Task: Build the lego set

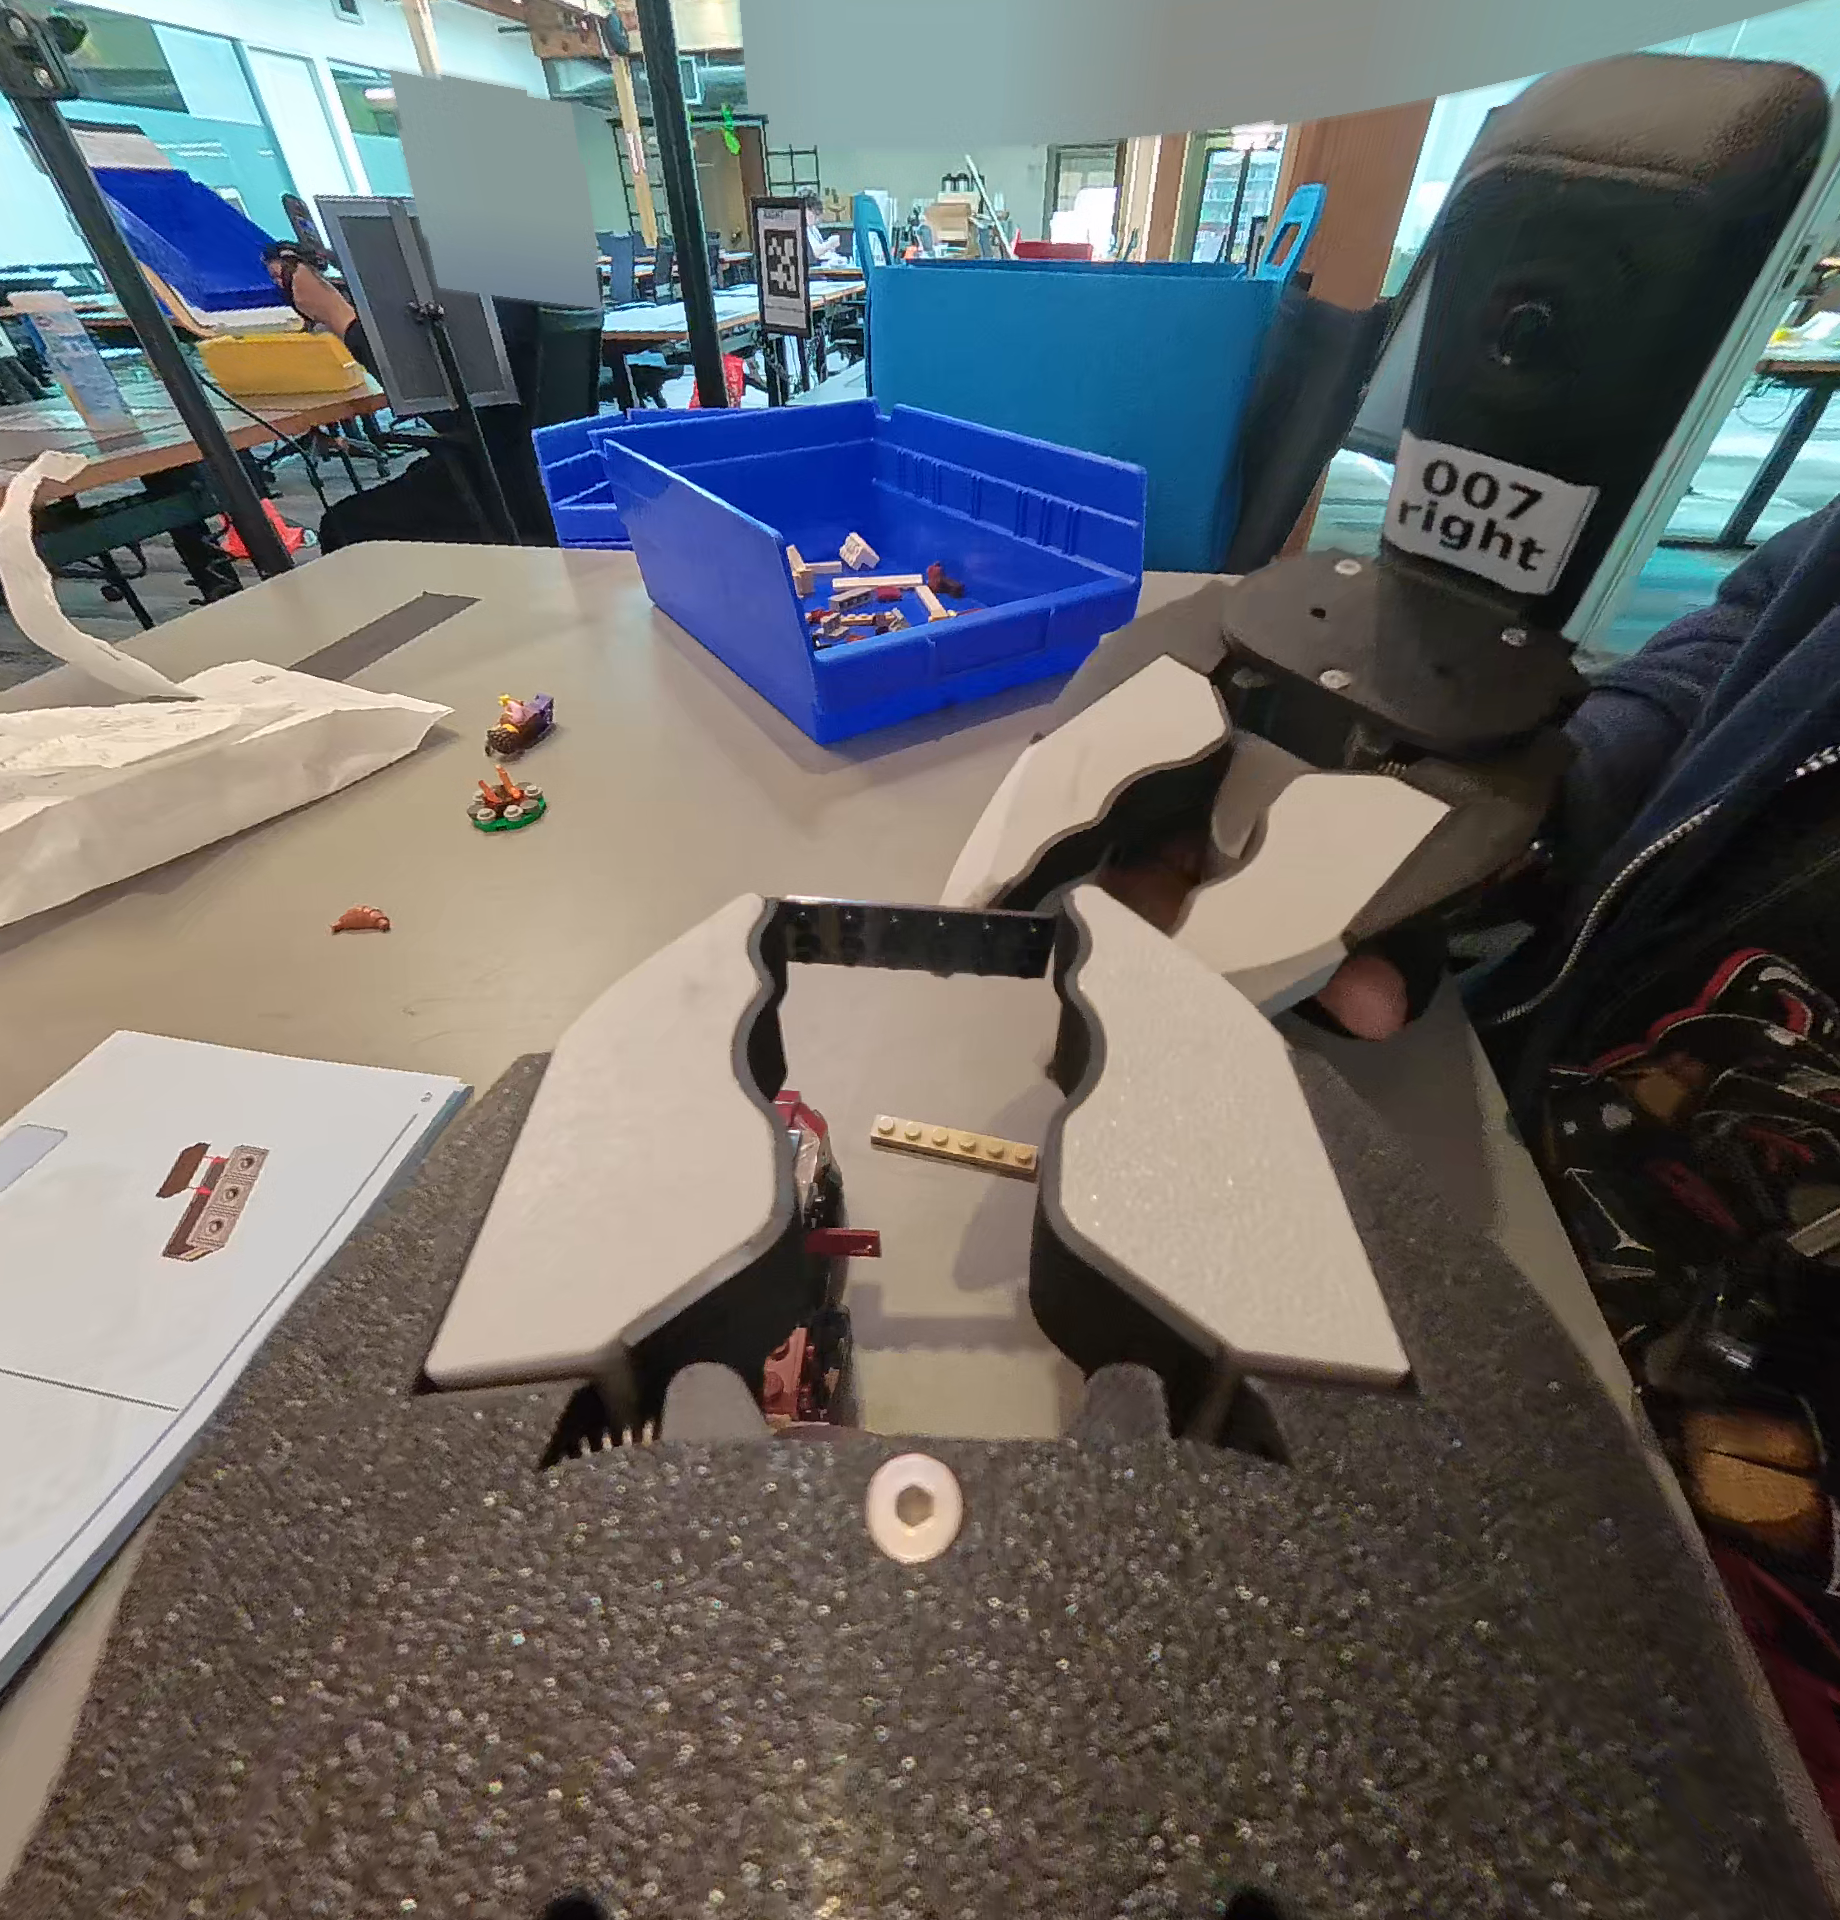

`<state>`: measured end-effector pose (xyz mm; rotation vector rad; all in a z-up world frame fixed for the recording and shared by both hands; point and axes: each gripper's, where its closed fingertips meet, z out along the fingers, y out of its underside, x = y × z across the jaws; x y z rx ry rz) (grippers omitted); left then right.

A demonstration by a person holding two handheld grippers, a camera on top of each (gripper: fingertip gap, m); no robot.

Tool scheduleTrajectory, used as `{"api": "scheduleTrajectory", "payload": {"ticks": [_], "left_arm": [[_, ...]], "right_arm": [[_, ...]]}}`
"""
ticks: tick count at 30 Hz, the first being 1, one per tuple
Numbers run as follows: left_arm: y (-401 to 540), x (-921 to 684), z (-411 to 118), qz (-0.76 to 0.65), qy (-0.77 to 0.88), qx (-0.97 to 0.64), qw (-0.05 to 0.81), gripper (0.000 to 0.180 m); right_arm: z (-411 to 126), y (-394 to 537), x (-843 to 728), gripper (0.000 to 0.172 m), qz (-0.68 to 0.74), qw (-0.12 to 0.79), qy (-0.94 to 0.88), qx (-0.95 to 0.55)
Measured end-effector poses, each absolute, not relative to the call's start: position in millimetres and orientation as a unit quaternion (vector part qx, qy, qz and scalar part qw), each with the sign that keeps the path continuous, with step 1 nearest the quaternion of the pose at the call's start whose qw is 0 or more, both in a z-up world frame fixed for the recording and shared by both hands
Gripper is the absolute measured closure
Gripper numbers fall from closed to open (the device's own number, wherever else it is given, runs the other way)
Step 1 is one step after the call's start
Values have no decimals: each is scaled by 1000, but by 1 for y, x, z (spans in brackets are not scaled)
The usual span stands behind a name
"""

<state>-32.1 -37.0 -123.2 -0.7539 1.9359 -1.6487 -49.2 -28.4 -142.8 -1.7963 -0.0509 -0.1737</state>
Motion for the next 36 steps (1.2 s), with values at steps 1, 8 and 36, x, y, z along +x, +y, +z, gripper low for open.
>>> {"api": "scheduleTrajectory", "payload": {"ticks": [1, 8, 36], "left_arm": [[-37, -33, -123, -603, 709, -274, 242, 131], [-33, -42, -128, -606, 723, -262, 203, 131], [-37, -58, -130, -603, 747, -207, 190, 131]], "right_arm": [[-145, -32, -50, 139, -69, 610, -39, -789], [-186, -60, -24, 129, 12, 474, -116, -873], [-151, -42, -49, 123, 127, 452, -190, -863]]}}
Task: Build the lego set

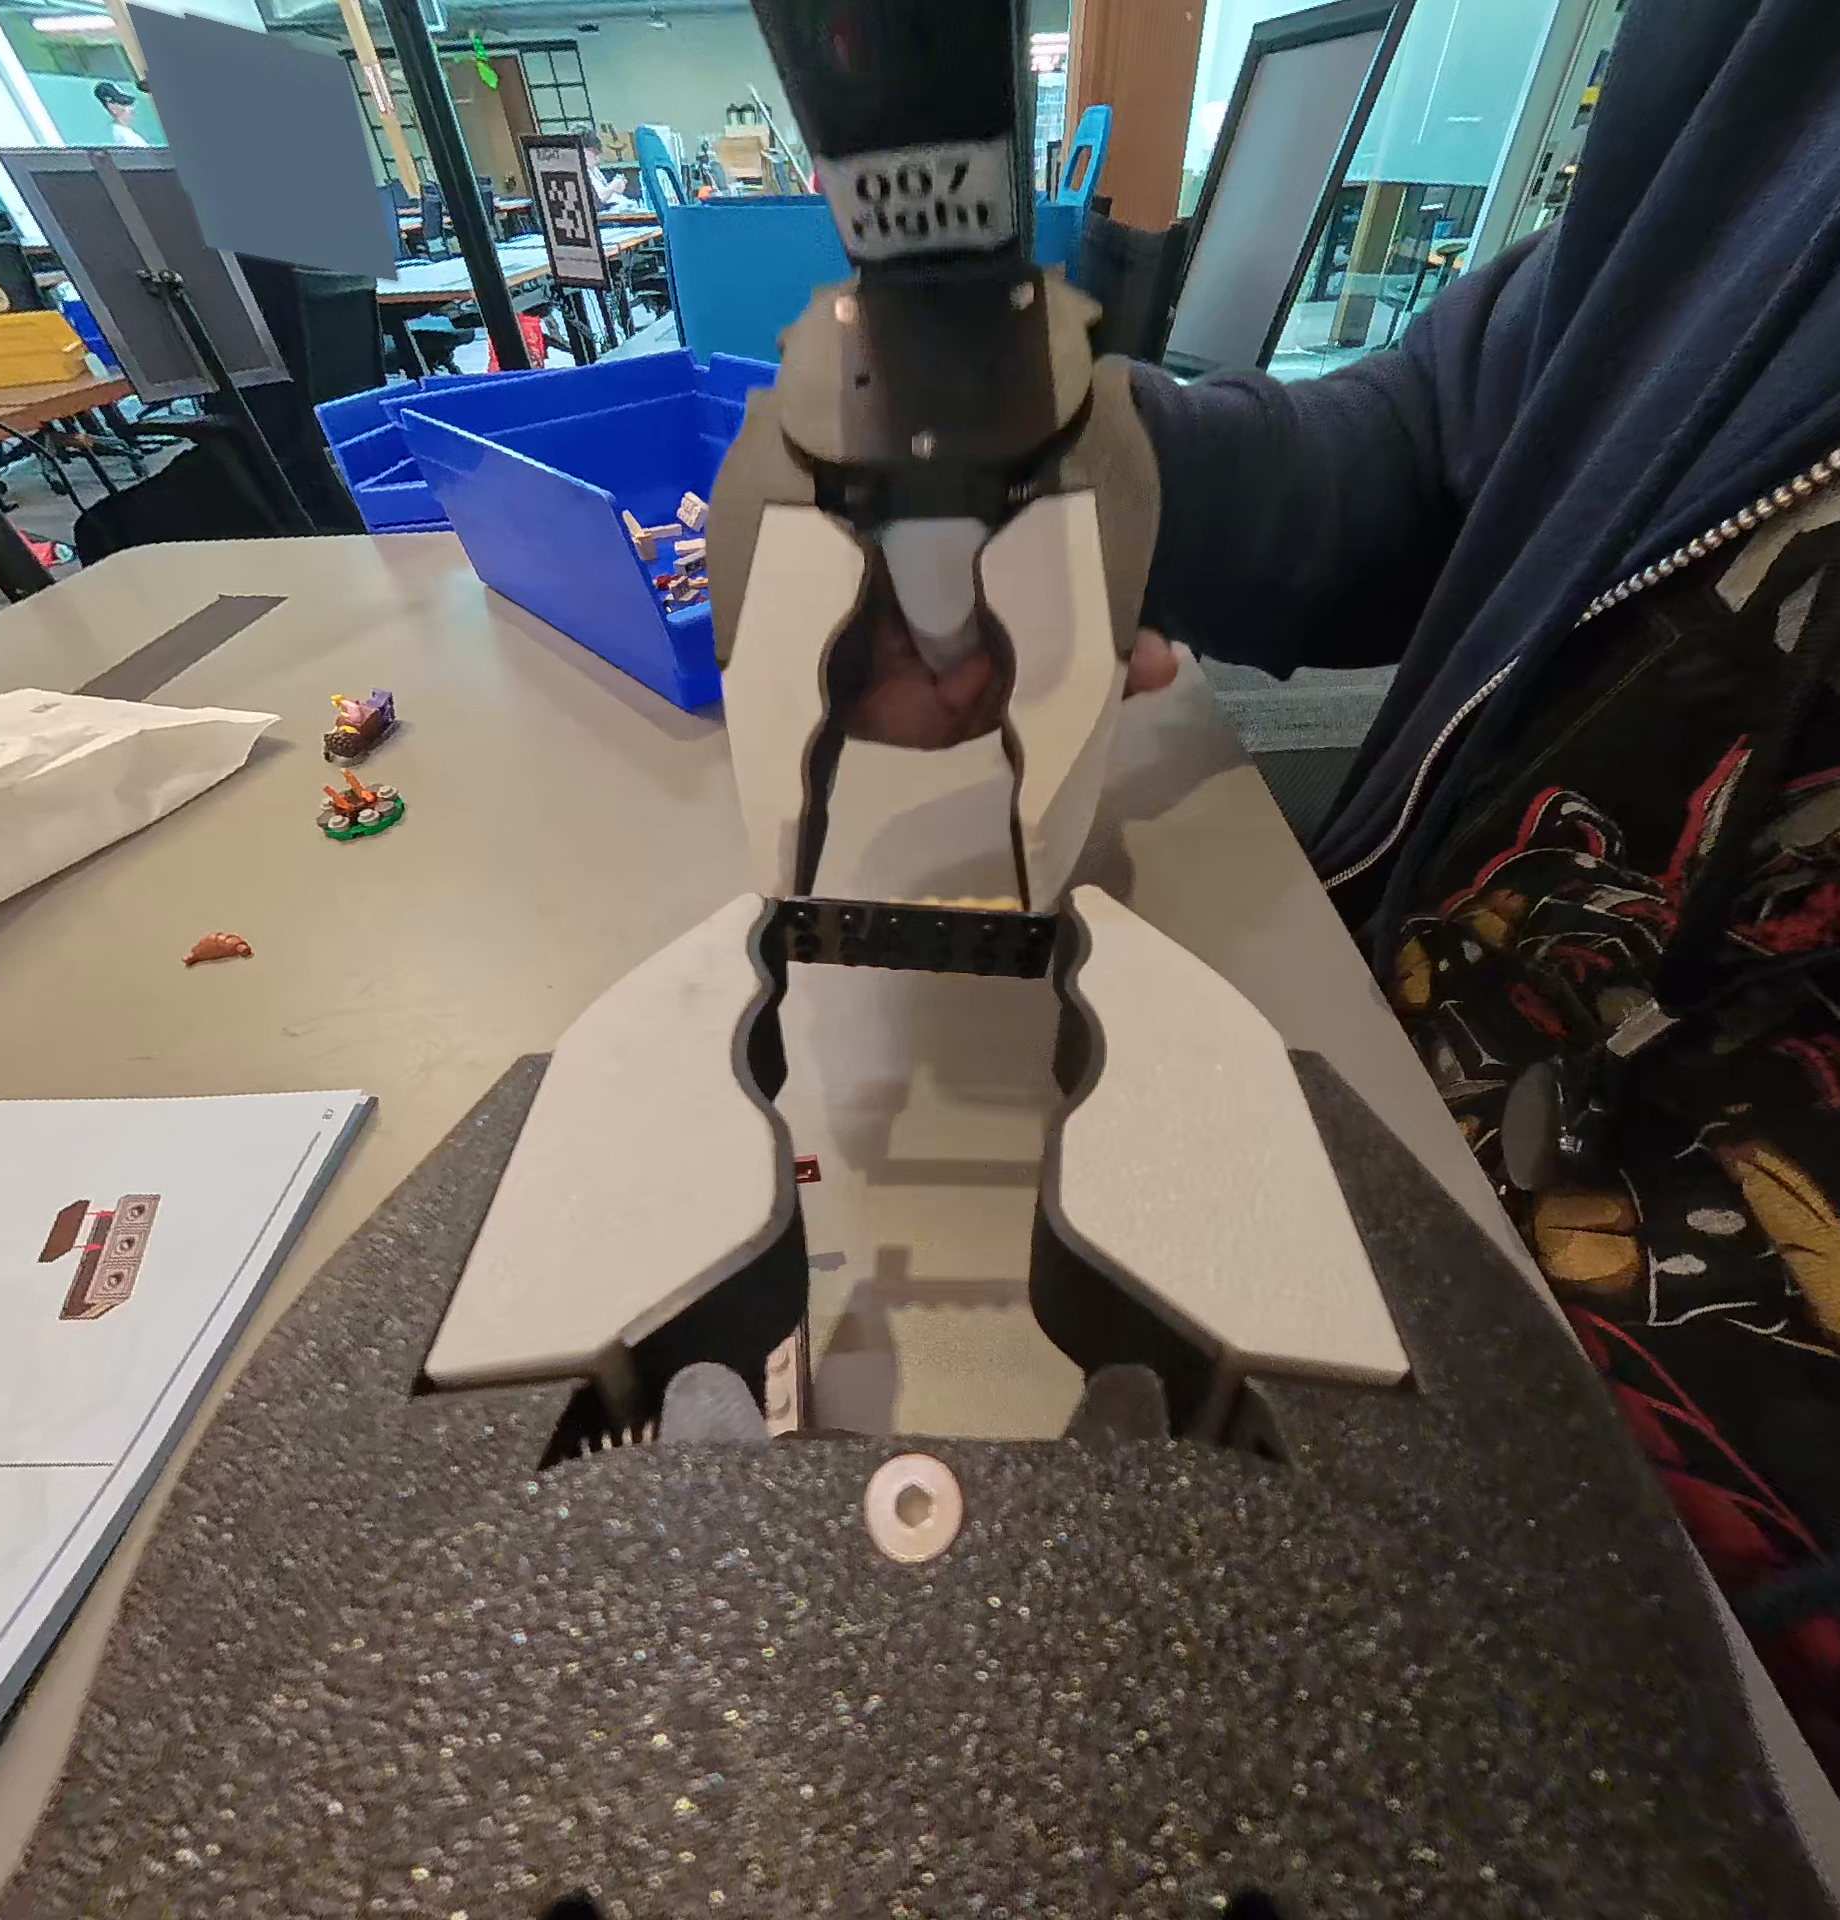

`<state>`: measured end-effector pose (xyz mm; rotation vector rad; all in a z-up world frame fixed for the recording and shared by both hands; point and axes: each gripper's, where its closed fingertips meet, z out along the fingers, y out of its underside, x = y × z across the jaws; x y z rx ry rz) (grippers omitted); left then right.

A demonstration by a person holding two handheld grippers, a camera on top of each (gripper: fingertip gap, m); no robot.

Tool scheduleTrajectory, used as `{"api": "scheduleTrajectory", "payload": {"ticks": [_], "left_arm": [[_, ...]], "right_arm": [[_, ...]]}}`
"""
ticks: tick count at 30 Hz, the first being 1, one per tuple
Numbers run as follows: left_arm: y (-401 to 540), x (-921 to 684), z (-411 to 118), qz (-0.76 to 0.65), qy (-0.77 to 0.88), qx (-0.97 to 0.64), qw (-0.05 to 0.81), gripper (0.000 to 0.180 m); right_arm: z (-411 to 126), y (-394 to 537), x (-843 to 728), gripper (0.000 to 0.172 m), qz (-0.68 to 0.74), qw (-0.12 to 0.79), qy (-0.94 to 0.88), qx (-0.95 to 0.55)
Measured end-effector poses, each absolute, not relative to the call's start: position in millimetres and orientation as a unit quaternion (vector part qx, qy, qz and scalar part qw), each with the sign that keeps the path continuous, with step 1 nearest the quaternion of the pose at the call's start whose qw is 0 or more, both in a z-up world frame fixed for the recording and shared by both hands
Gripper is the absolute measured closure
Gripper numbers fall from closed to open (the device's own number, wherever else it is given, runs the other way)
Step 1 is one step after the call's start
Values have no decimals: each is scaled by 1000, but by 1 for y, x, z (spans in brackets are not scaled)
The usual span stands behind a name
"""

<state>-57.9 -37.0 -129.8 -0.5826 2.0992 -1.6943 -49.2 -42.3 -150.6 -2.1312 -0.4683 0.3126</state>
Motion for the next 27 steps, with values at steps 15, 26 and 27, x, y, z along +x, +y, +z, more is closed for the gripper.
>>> {"api": "scheduleTrajectory", "payload": {"ticks": [15, 26, 27], "left_arm": [[-38, -60, -125, -615, 738, -207, 185, 131], [-37, -58, -124, -625, 730, -214, 175, 131], [-37, -59, -124, -626, 730, -214, 173, 131]], "right_arm": [[-130, -31, -62, 123, 98, 442, -217, -865], [-131, -28, -62, 123, 98, 436, -215, -868], [-131, -28, -63, 123, 99, 438, -216, -867]]}}
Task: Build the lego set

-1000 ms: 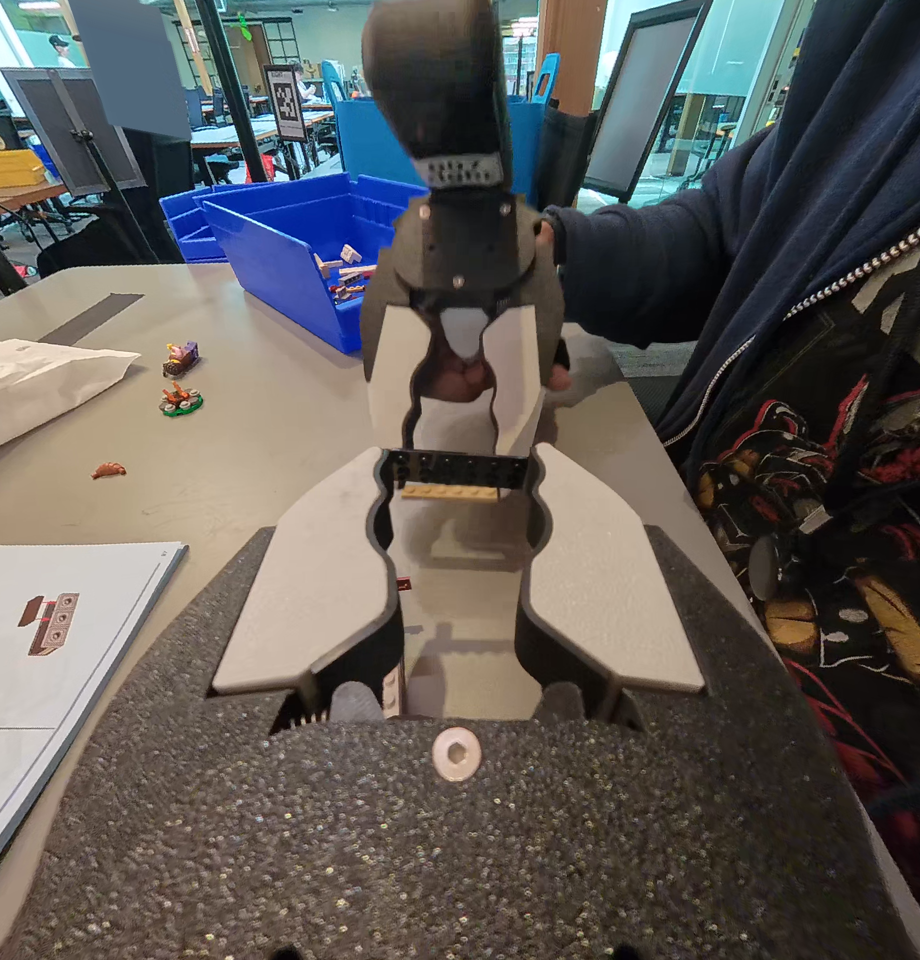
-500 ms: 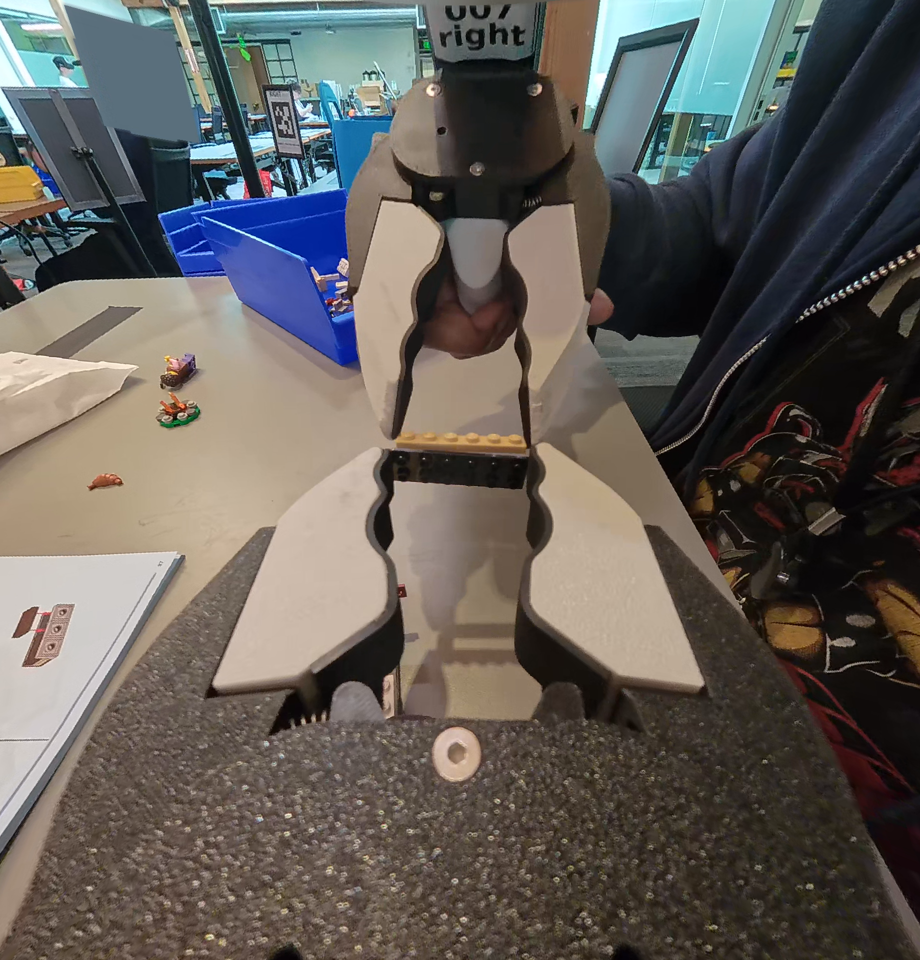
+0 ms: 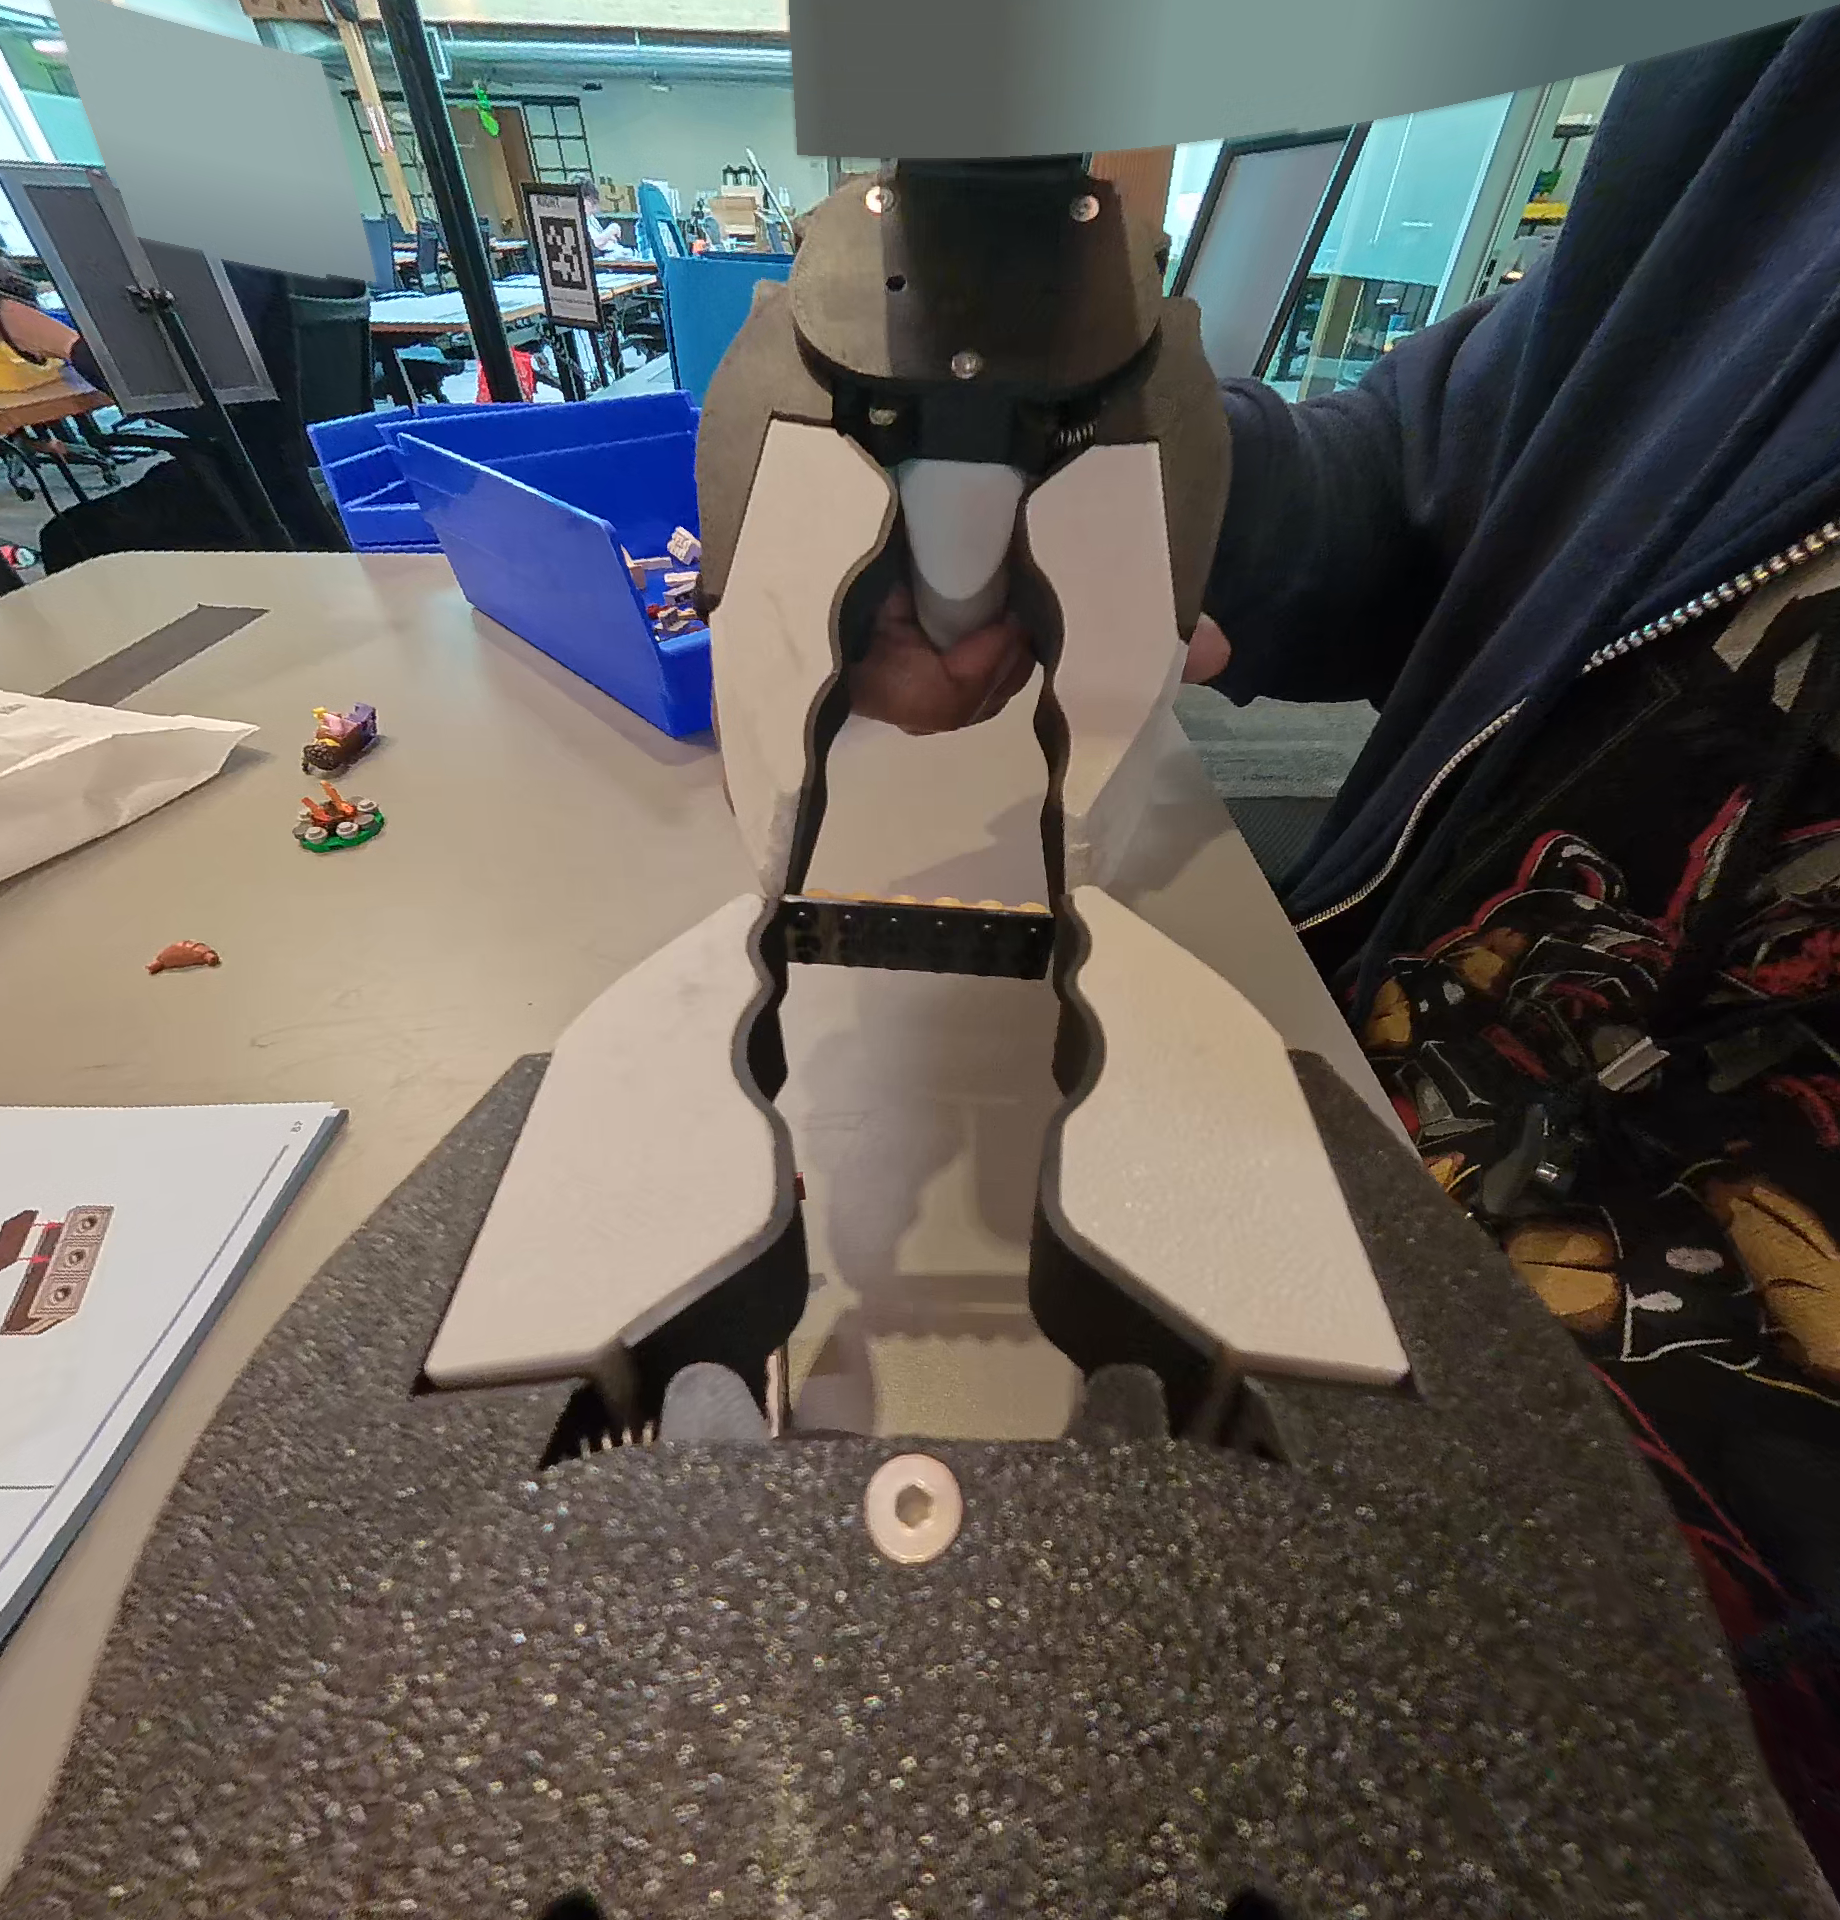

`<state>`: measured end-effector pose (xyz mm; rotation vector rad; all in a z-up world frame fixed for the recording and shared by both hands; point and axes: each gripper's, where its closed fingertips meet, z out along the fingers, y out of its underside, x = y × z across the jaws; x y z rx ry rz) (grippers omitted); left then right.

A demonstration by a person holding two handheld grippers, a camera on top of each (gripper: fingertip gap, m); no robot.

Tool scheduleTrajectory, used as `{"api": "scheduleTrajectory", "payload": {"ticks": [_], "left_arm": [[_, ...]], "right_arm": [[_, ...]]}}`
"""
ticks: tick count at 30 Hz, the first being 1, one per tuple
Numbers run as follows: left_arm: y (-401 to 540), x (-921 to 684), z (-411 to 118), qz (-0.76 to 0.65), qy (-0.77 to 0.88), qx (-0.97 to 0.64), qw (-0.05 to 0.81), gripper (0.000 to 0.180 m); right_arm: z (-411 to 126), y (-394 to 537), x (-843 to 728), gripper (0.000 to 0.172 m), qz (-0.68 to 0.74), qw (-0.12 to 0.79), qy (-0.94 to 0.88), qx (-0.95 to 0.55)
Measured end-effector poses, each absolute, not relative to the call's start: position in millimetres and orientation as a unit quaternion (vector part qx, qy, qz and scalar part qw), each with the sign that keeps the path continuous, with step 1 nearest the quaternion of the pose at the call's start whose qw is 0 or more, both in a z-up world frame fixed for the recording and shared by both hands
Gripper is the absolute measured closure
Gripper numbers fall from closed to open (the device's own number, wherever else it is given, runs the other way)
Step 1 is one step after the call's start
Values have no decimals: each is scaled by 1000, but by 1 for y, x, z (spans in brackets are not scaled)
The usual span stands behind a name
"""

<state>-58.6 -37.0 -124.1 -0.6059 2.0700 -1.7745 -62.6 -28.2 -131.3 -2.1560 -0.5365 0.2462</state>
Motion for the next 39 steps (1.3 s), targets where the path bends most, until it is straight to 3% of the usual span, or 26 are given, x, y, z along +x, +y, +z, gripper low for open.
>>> {"api": "scheduleTrajectory", "payload": {"ticks": [39], "left_arm": [[-36, -60, -121, -647, 715, -221, 144, 131]], "right_arm": [[-131, -25, -65, 122, 110, 472, -213, -848]]}}
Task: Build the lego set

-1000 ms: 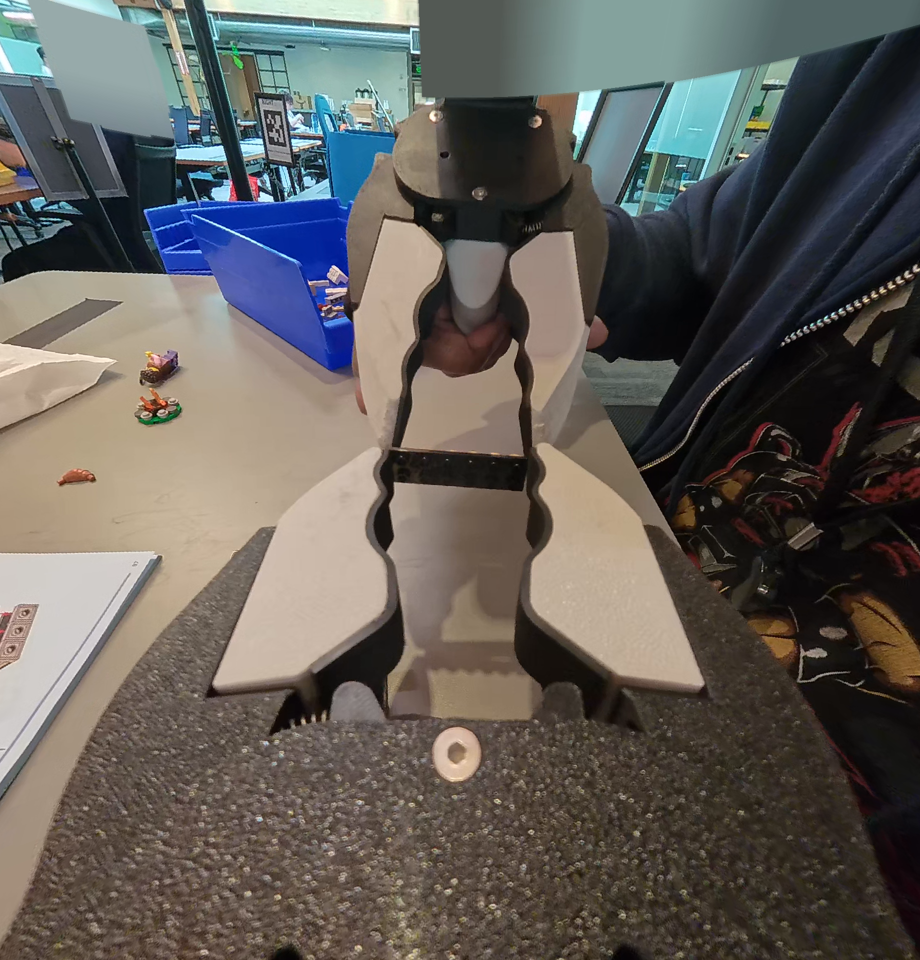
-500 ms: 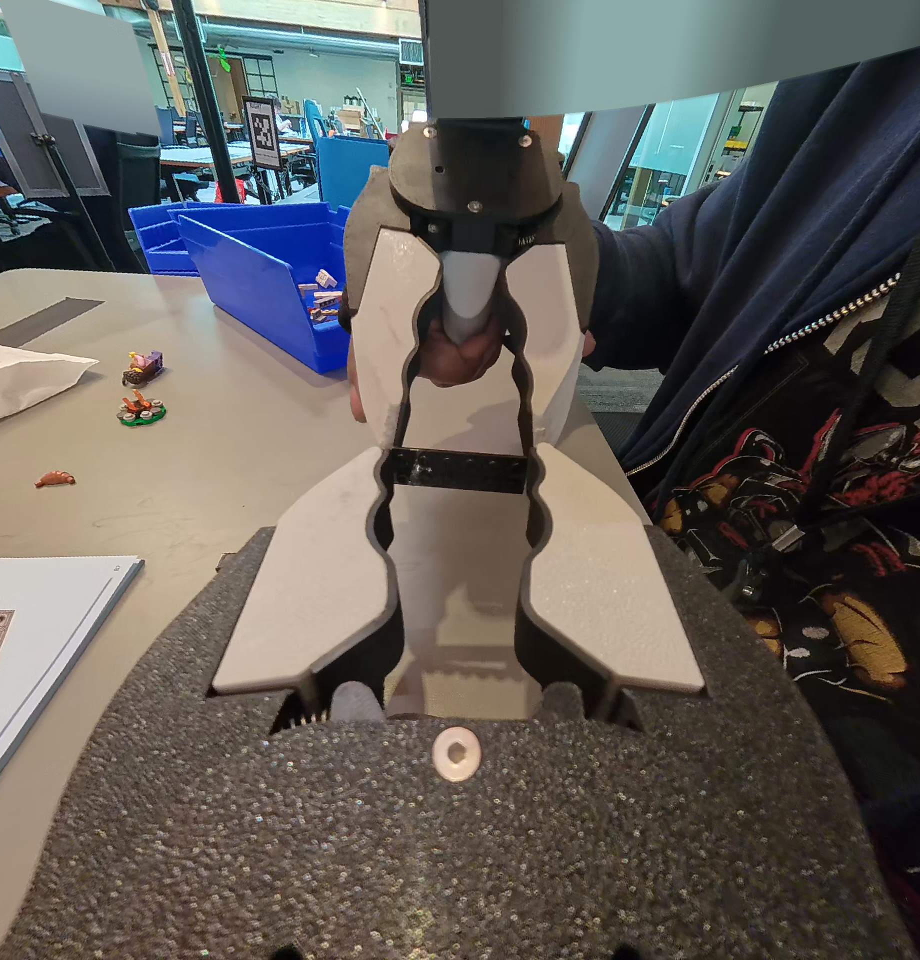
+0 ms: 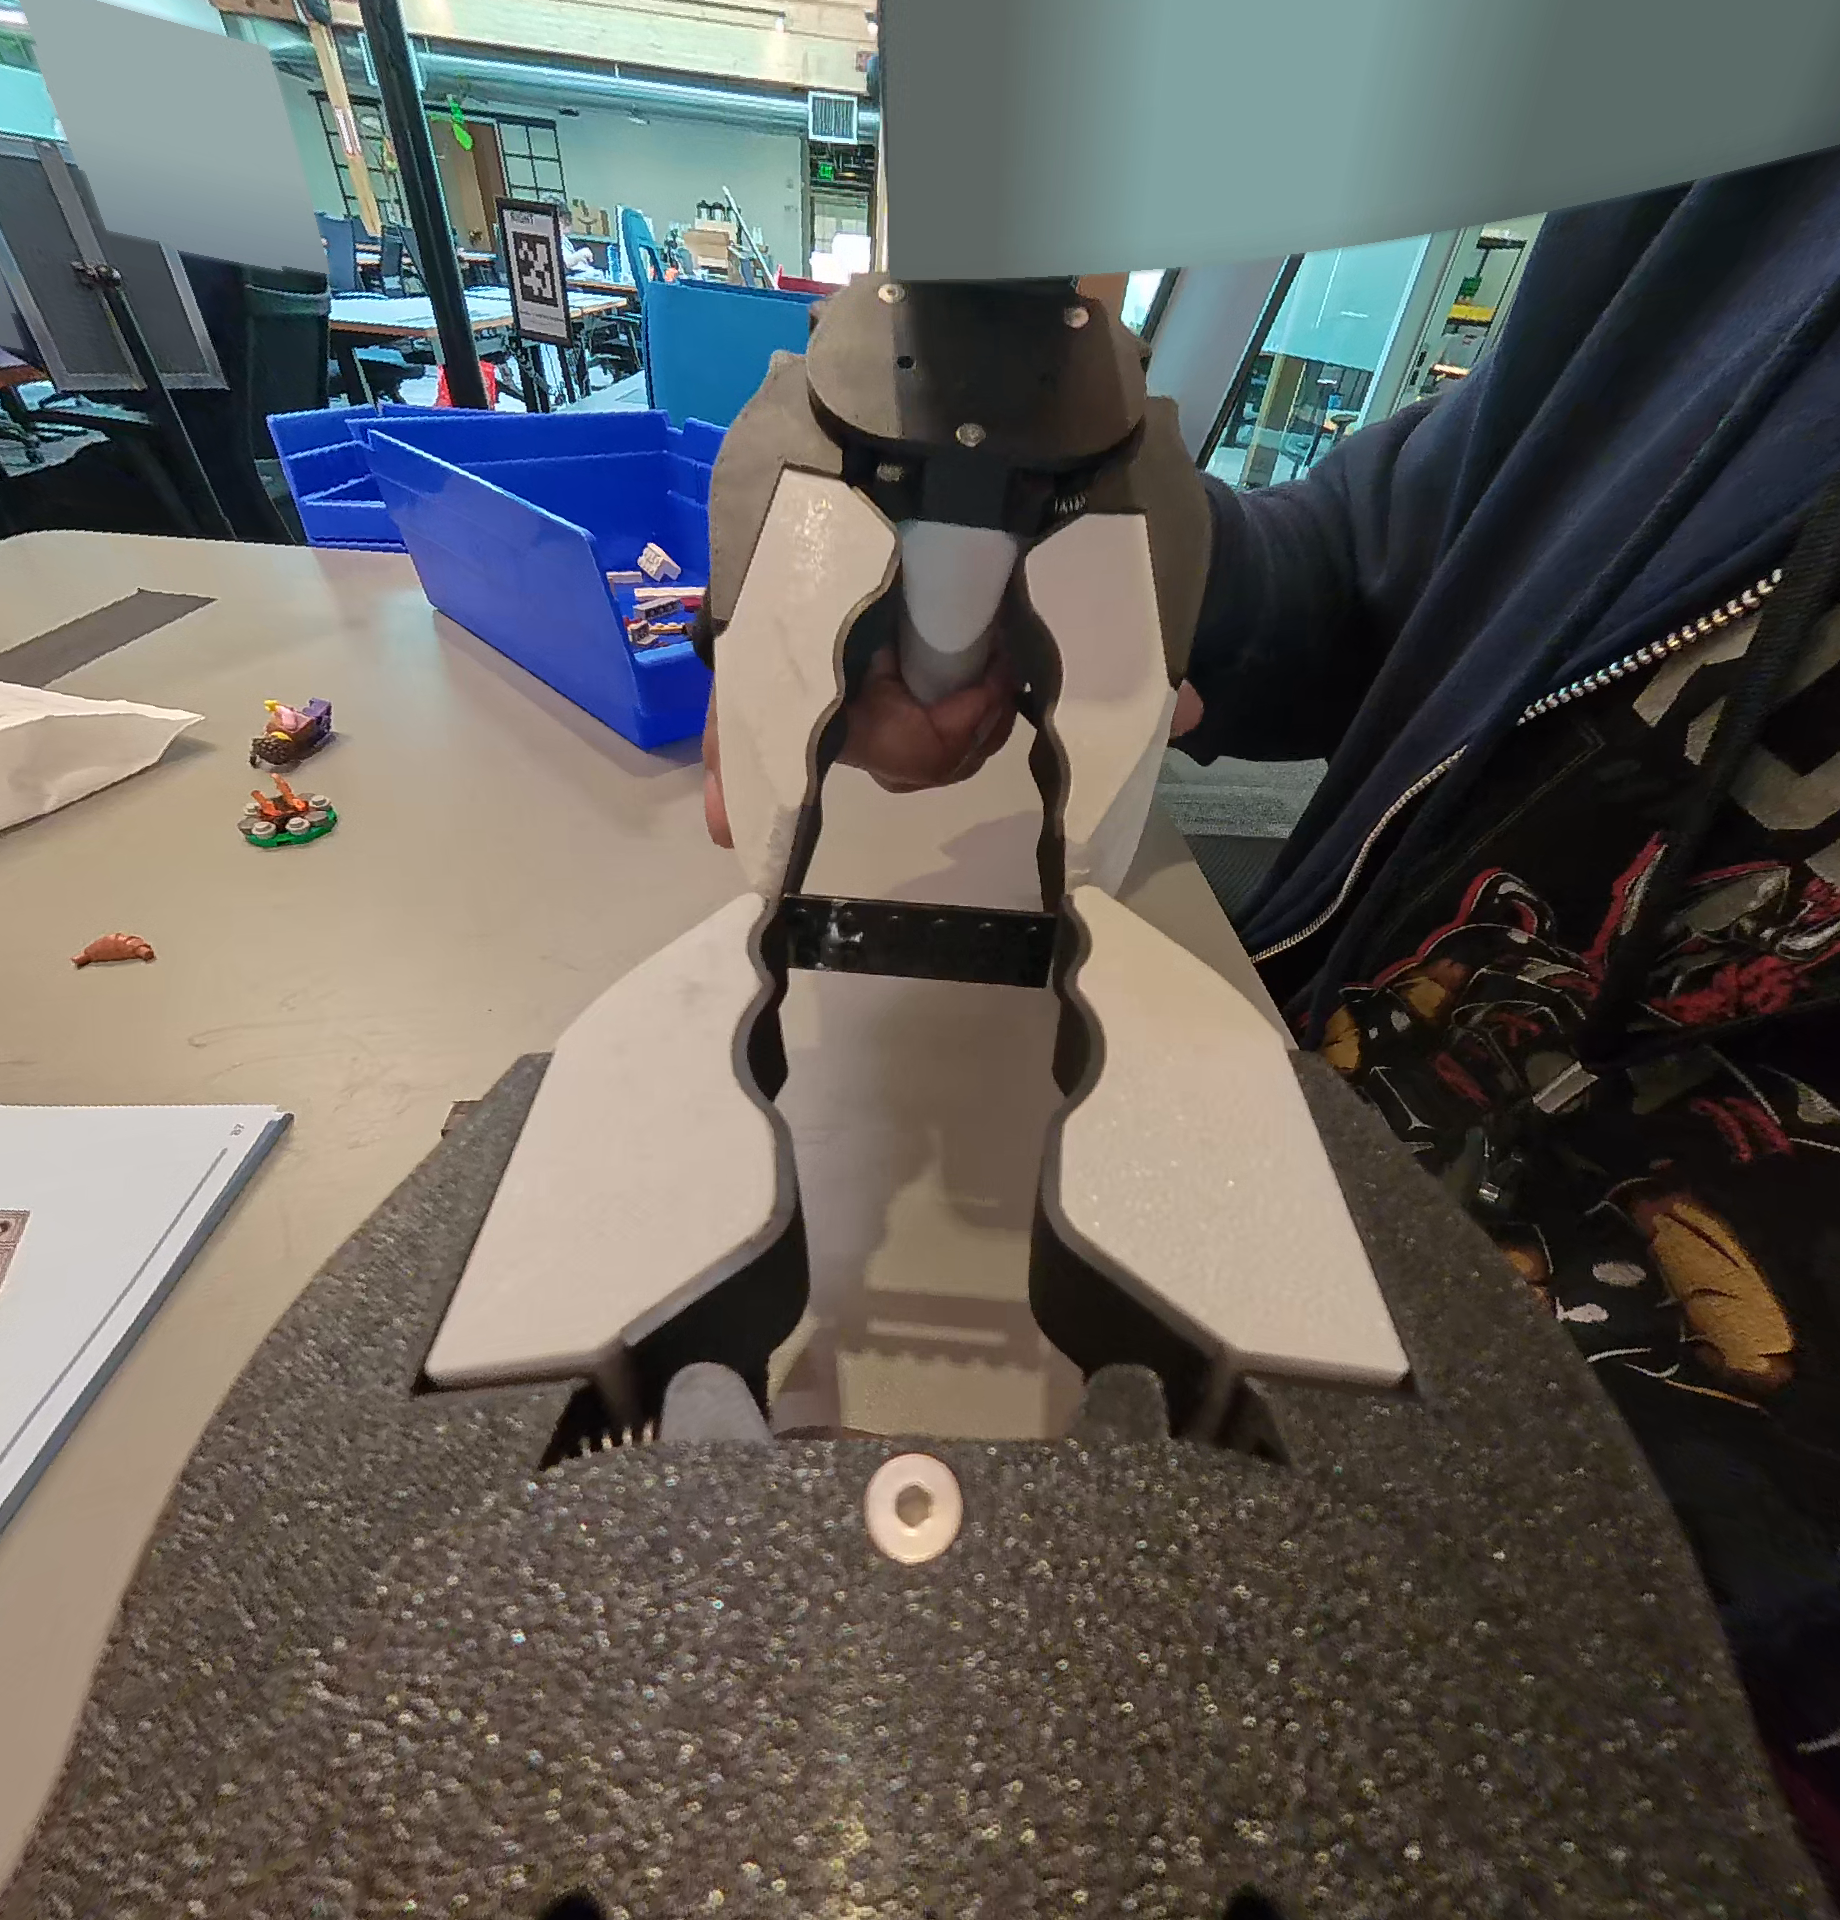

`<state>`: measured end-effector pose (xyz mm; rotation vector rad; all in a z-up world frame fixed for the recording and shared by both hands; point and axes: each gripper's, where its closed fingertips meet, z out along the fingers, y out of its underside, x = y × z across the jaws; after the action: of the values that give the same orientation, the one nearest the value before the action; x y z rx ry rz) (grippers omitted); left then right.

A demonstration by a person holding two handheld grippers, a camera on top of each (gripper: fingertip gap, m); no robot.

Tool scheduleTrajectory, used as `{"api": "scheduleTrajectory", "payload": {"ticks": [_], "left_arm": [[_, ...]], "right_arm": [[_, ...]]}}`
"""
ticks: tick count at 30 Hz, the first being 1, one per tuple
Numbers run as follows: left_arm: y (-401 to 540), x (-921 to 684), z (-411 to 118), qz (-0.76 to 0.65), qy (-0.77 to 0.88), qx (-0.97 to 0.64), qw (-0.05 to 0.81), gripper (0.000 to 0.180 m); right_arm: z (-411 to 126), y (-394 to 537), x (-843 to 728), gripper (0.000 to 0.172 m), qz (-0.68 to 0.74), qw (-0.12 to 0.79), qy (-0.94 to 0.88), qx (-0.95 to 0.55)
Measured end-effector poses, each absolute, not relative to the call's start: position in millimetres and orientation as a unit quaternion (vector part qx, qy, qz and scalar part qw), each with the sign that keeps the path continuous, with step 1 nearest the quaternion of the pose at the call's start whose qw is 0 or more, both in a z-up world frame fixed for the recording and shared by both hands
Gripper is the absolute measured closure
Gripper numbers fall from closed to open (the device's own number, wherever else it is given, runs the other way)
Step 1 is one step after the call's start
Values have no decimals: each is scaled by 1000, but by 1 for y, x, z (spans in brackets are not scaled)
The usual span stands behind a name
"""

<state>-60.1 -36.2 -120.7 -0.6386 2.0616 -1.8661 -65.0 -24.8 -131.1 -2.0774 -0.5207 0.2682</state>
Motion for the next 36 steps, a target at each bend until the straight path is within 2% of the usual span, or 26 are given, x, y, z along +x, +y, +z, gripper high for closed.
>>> {"api": "scheduleTrajectory", "payload": {"ticks": [19, 36], "left_arm": [[-28, -54, -111, -675, 682, -250, 130, 131], [-23, -51, -107, -686, 666, -269, 118, 131]], "right_arm": [[-121, -15, -62, 122, 44, 540, -176, -822], [-121, -10, -61, 124, 17, 537, -184, -823]]}}
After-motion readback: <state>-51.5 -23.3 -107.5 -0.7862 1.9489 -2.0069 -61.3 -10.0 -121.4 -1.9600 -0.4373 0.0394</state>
